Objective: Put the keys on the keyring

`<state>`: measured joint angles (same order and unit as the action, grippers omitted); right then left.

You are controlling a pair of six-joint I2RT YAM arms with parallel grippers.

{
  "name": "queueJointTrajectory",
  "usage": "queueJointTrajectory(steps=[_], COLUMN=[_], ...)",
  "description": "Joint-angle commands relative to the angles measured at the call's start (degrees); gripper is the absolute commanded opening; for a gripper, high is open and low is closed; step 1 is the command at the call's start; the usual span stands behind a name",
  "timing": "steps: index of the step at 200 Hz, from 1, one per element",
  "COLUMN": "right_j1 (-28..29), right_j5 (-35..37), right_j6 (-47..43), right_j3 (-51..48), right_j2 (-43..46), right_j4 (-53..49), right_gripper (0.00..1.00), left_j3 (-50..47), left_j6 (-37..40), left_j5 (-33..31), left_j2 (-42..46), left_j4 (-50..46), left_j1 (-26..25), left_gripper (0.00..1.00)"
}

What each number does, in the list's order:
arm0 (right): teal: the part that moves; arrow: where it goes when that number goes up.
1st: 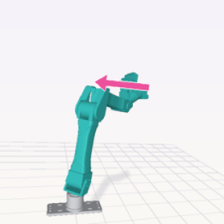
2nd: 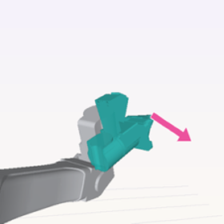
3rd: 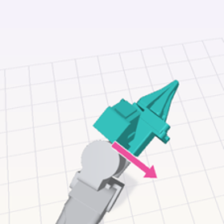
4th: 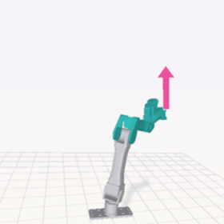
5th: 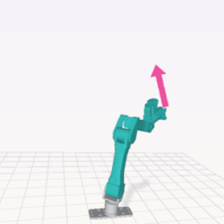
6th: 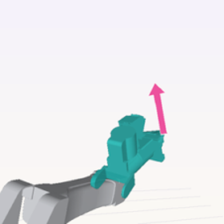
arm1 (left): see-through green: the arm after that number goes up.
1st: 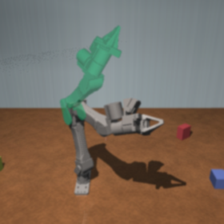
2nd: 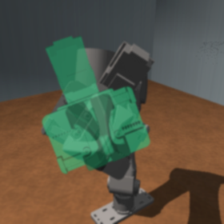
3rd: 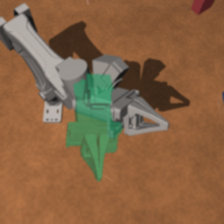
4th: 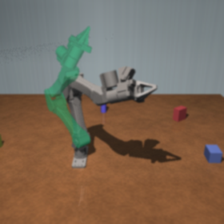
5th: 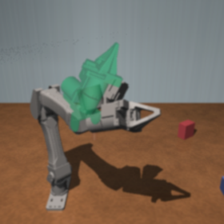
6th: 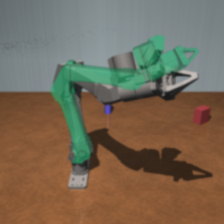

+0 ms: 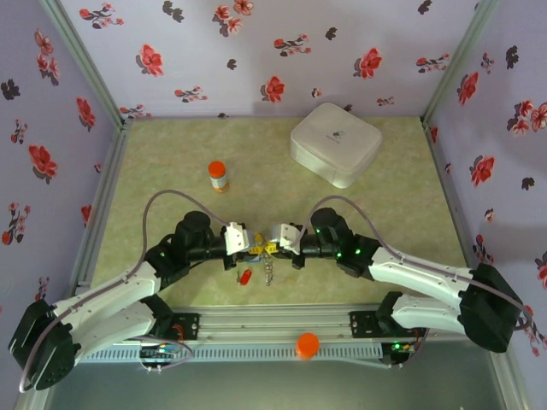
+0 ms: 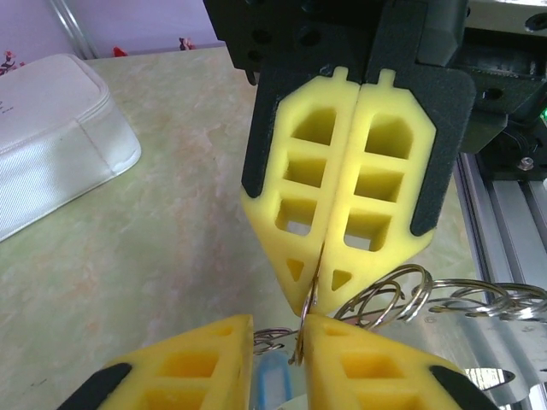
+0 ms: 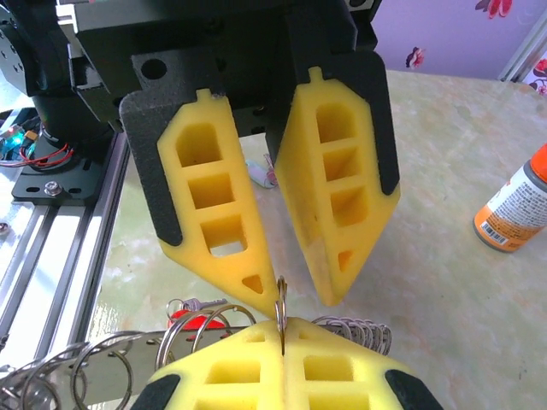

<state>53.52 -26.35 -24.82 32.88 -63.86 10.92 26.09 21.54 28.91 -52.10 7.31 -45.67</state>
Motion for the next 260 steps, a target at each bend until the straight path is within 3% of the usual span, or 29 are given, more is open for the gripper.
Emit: queueJointTrajectory(steps=[1,55,84,107,119,132,139,154,196,229,260], right_j1=[0.52,0.48,0.51,0.56,0.45,0.19,-0.27,-1.03,-1.74,-1.68,0.02], right_j5=[-2.32,-2.43,-2.63,-2.44,0.96,5.40,8.06,12.39,15.36,40.99,37.24], right_j6=[1.35,1.62,1.74,2.13,2.80,4.80,5.60,7.31,14.41,29.44,36.69], right_j3=[-0.10,-0.10,0.11,0.25,-0.13,-0.53,-0.95,-2.19,-3.42,-0.24,1.78], right_j2=[1.38,1.36,1.34,1.05,1.53,2.76,3.77,6.20,9.49,5.12,-0.85], right_j4=[4.39,5.10,4.79,5.21,6.14,6.70,6.98,7.01,4.23,-5.54,-7.89], right_gripper=[0.00,0.00,0.00,0.00,0.01,0.35,0.42,0.44,0.44,0.42,0.38], left_j3=[-0.95,-0.85,-0.64,0.60,1.02,1.24,1.24,1.20,0.78,2.11,1.59], left_j6=[0.13,0.40,0.55,1.83,1.88,1.97,2.61,3.79,3.52,3.93,2.99], left_j5=[-0.69,-0.56,0.66,0.07,-1.87,-4.79,-6.16,-9.32,-15.90,-24.56,-29.82], left_j2=[0.64,0.57,-0.25,-0.79,-0.35,0.52,1.12,1.73,1.06,-0.52,0.44], left_j4=[0.96,-0.38,-0.37,-0.46,0.10,0.72,0.90,1.62,6.51,2.77,2.13], left_j1=[-0.29,-0.29,-0.29,-0.29,-0.30,-0.31,-0.25,-0.30,-0.26,-0.04,0.38], left_gripper=[0.22,0.17,0.00,0.00,0.00,0.00,0.00,0.00,0.00,0.00,0.00])
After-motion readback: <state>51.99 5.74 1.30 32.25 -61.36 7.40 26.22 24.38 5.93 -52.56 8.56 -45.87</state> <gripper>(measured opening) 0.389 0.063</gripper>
